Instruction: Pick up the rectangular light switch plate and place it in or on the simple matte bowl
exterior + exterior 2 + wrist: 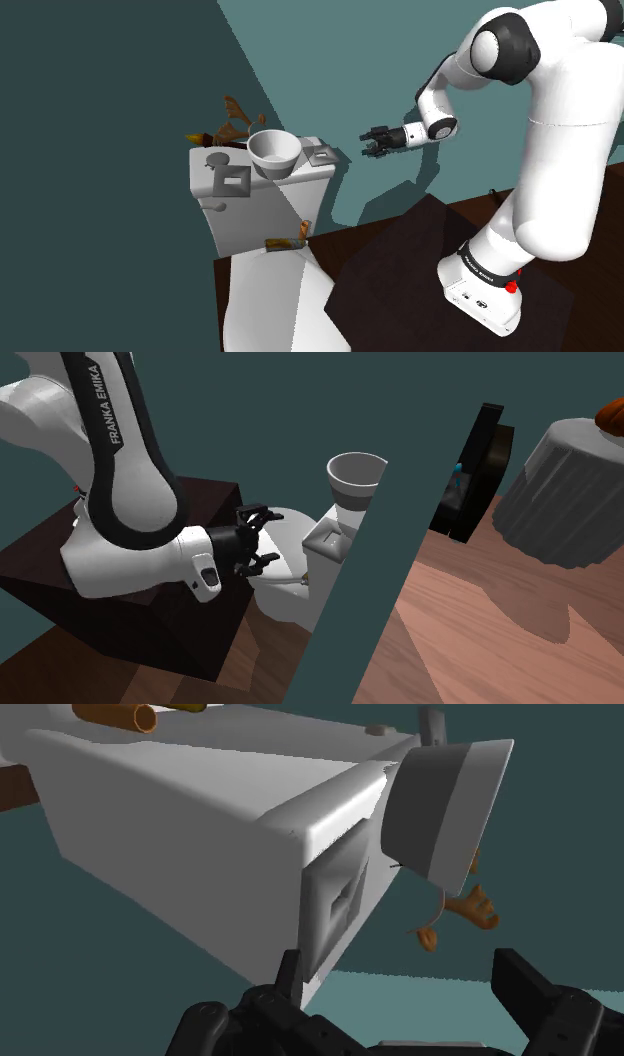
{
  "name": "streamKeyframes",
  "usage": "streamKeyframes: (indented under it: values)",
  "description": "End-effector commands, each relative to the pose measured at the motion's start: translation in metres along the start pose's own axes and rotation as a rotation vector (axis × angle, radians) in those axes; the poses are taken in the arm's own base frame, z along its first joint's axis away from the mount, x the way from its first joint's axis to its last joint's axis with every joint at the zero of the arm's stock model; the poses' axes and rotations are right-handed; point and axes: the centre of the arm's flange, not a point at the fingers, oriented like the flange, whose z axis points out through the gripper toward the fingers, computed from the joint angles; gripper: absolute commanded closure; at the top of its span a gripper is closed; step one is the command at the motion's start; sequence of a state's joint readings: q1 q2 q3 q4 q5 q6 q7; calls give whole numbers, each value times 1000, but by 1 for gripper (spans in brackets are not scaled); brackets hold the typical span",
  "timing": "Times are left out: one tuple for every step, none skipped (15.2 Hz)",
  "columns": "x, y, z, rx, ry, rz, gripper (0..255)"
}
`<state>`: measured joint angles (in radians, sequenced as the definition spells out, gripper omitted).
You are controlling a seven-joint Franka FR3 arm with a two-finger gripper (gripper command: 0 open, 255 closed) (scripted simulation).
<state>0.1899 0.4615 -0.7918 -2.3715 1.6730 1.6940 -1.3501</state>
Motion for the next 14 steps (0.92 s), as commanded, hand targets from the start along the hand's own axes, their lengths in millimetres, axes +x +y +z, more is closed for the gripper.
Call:
streamKeyframes:
  values:
    - [6,27,19,75,53,22,0]
    - [10,40,29,108,76,33,0]
    - [13,52,38,142,98,44,0]
    - [16,64,48,175,120,55,0]
    - [19,76,58,208,143,65,0]
    - [23,87,69,242,165,76,0]
    - [26,98,79,275,187,87,0]
    - [30,109,90,308,210,98,0]
    - [34,120,102,341,232,108,0]
    - [35,122,104,348,237,111,0]
    - [36,120,109,348,237,111,0]
    - [37,118,114,348,237,111,0]
    - [39,117,119,348,237,111,0]
    - [40,115,123,348,237,111,0]
